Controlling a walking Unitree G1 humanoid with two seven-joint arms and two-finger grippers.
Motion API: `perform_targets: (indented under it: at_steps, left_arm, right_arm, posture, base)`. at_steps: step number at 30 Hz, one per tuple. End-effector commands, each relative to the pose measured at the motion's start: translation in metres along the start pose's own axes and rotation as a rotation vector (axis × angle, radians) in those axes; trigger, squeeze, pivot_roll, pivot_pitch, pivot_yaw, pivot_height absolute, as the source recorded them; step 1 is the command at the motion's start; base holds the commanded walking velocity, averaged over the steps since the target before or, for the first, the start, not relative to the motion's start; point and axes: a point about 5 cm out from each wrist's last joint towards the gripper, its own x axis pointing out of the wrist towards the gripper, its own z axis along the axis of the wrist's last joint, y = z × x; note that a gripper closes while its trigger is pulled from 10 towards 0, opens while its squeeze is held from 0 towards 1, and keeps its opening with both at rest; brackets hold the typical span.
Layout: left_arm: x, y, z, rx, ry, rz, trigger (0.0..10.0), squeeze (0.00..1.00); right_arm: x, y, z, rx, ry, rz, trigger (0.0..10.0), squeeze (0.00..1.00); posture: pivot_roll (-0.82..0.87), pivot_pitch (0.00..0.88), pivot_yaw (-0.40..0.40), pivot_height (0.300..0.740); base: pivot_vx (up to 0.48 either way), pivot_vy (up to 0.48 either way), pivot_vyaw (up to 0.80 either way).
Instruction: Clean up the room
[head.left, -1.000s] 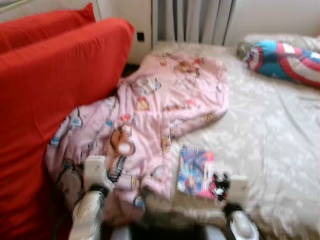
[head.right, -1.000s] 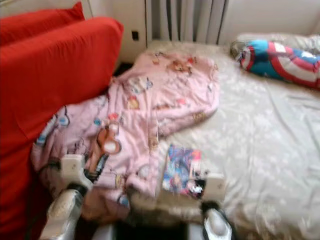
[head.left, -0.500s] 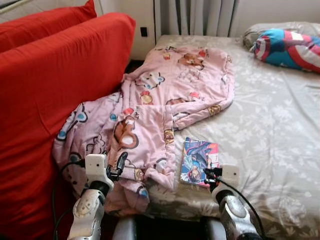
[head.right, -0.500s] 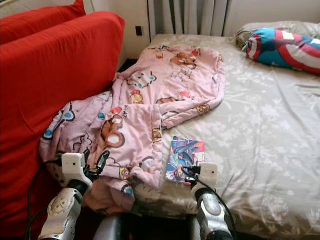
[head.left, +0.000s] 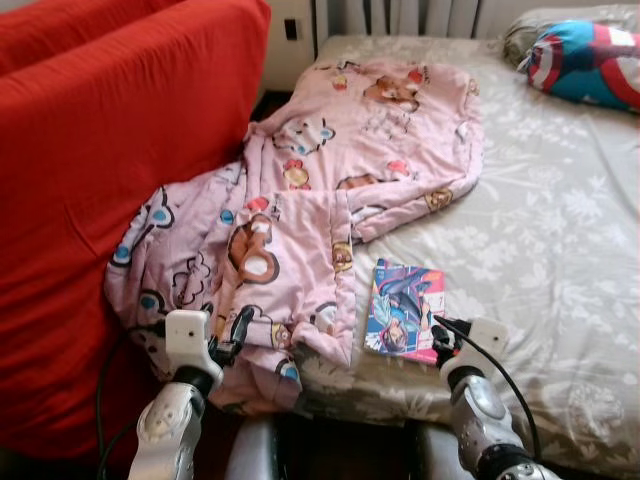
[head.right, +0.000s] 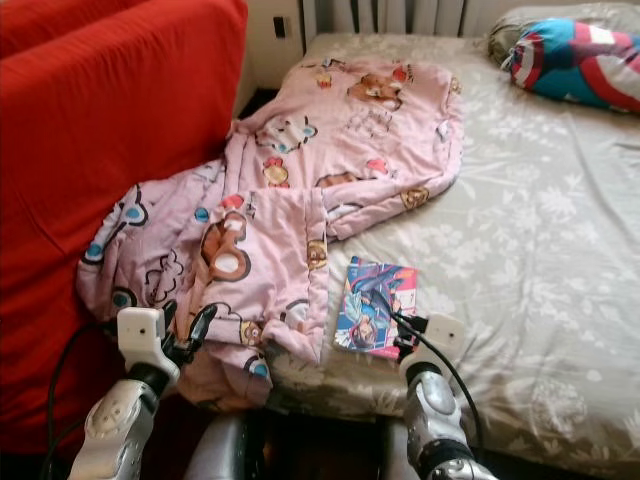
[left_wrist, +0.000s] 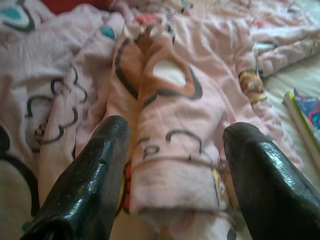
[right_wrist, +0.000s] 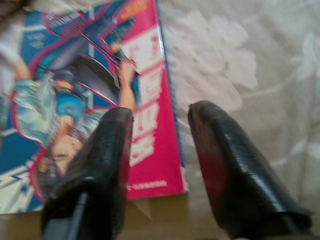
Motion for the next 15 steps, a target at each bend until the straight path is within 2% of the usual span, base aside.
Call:
perform_targets:
  at_steps: [1,2,6,15]
  left_arm:
    - [-0.003,0.003,0.001,0.009,0.002,0.002,10.0,0.0]
    - [-0.007,0.004,0.0,0.011,0.011,0.005,10.0,0.0]
    - [-0.013,0.005,0.0,0.012,0.021,0.008,10.0,0.0]
    - [-0.02,0.007,0.003,0.019,0.037,0.014,10.0,0.0]
  right_arm:
    - [-0.003,-0.003,-0.008,0.014,0.031,-0.017,10.0,0.28]
    - [-0.004,-0.009,-0.01,0.045,0.038,-0.032,10.0,0.0]
    - [-0.005,-0.009,-0.013,0.094,0.054,-0.018,10.0,0.0]
    - [-0.005,0.0,-0.017,0.131,0.071,0.037,10.0,0.0]
  posture:
    - [0.14,0.204,0.079,0.608]
    - [0.15,0.214,0.081,0.608]
    - [0.15,0.225,0.083,0.608]
    - [0.17,0.241,0.09,0.608]
  base:
    - [0.0,0.0,0.0]
    - [0.0,0.0,0.0]
    - [0.0,0.0,0.0]
    - [0.0,0.0,0.0]
